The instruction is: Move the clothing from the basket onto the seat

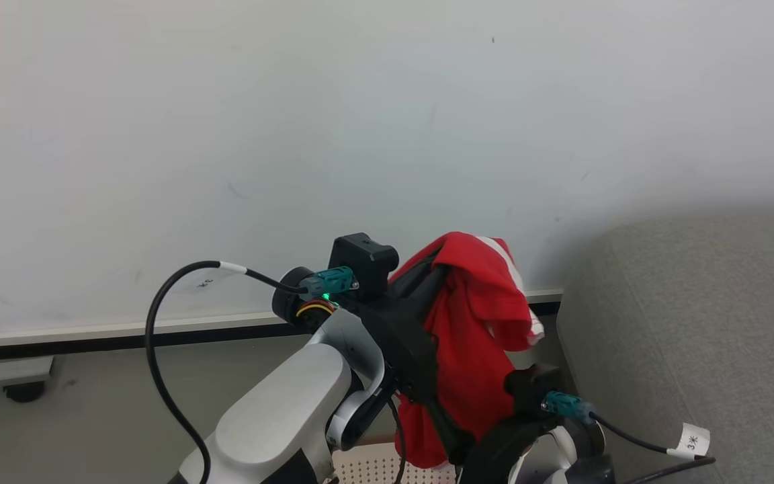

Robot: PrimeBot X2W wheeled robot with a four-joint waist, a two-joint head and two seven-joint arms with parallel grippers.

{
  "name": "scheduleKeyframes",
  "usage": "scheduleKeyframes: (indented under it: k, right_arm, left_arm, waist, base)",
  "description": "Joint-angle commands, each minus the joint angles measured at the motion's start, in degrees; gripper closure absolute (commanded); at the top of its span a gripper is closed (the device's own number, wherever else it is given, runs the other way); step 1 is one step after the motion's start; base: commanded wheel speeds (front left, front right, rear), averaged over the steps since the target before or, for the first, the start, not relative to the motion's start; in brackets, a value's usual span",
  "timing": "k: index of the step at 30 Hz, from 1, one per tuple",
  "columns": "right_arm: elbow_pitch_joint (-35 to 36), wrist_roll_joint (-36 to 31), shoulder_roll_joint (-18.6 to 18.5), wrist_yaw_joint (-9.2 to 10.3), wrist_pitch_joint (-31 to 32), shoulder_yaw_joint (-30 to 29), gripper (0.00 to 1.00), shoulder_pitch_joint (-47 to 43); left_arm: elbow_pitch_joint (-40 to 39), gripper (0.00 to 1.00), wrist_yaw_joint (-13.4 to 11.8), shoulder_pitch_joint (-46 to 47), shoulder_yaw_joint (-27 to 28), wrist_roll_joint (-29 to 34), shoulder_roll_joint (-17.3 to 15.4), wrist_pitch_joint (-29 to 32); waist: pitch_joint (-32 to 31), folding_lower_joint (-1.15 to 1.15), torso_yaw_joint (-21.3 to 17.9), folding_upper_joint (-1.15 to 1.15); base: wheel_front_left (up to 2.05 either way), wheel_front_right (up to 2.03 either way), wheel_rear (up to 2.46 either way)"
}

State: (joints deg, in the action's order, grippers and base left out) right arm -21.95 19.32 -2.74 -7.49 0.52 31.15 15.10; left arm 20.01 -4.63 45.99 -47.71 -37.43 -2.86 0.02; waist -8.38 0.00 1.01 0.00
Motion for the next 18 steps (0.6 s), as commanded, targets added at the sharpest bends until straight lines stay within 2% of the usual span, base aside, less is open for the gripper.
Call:
scheduleKeyframes:
  k: [1, 6, 7, 8, 9, 10, 11, 18]
  right_arm:
    - [-1.06, 0.65, -0.11, -0.01, -0.58, 0.6, 0.0, 1.38]
    - [-3.94, 2.08, -0.11, 0.0, -1.51, 1.33, 0.0, 3.66]
    - [-4.39, 2.4, -0.11, 0.0, -1.68, 1.41, 0.14, 3.97]
    - [-4.66, 2.68, -0.11, 0.0, -1.79, 1.51, 0.55, 4.23]
    - [-4.97, 2.82, -0.11, 0.0, -2.04, 1.54, 0.93, 4.45]
    - [-5.29, 3.05, -0.1, -0.01, -2.21, 1.67, 1.0, 4.57]
    - [-5.63, 3.11, -0.11, 0.0, -2.32, 1.83, 1.0, 4.6]
    - [-6.31, 2.25, -0.1, 0.0, -3.29, 1.65, 1.0, 4.41]
  left_arm:
    - [-0.65, 1.0, -0.41, 0.63, -0.74, -0.92, -0.04, 0.32]
    - [-1.52, 1.0, -1.16, 1.38, -1.81, -1.75, -0.01, 0.04]
    - [-1.4, 1.0, -1.32, 1.4, -1.89, -1.74, -0.02, -0.01]
    - [-1.19, 1.0, -1.45, 1.28, -1.9, -1.75, -0.02, -0.15]
    - [-0.92, 0.73, -1.47, 1.16, -1.9, -1.59, -0.08, -0.35]
    - [-0.63, 0.53, -1.55, 1.09, -1.97, -1.14, -0.38, -0.72]
    - [-0.37, 0.0, -1.7, 0.88, -1.96, -1.0, -0.58, -1.13]
    - [1.63, 0.0, -1.64, -1.25, -1.56, -1.56, -1.8, -3.03]
  waist:
    - [-0.06, 0.0, 0.51, 0.0]
    - [-0.23, 0.0, 1.19, 0.0]
    - [-0.27, 0.0, 1.26, 0.0]
    - [-0.3, 0.0, 1.31, 0.0]
    - [-0.31, 0.0, 1.32, 0.0]
    - [-0.33, 0.0, 1.31, 0.0]
    - [-0.36, 0.0, 1.27, 0.0]
    - [-0.42, 0.0, 0.7, 0.0]
  base:
    - [0.0, 0.0, 0.0]
    - [0.0, 0.0, 0.0]
    - [0.0, 0.0, 0.0]
    - [0.0, 0.0, 0.0]
    - [0.0, 0.0, 0.0]
    - [0.0, 0.0, 0.0]
    - [0.0, 0.0, 0.0]
    - [0.0, 0.0, 0.0]
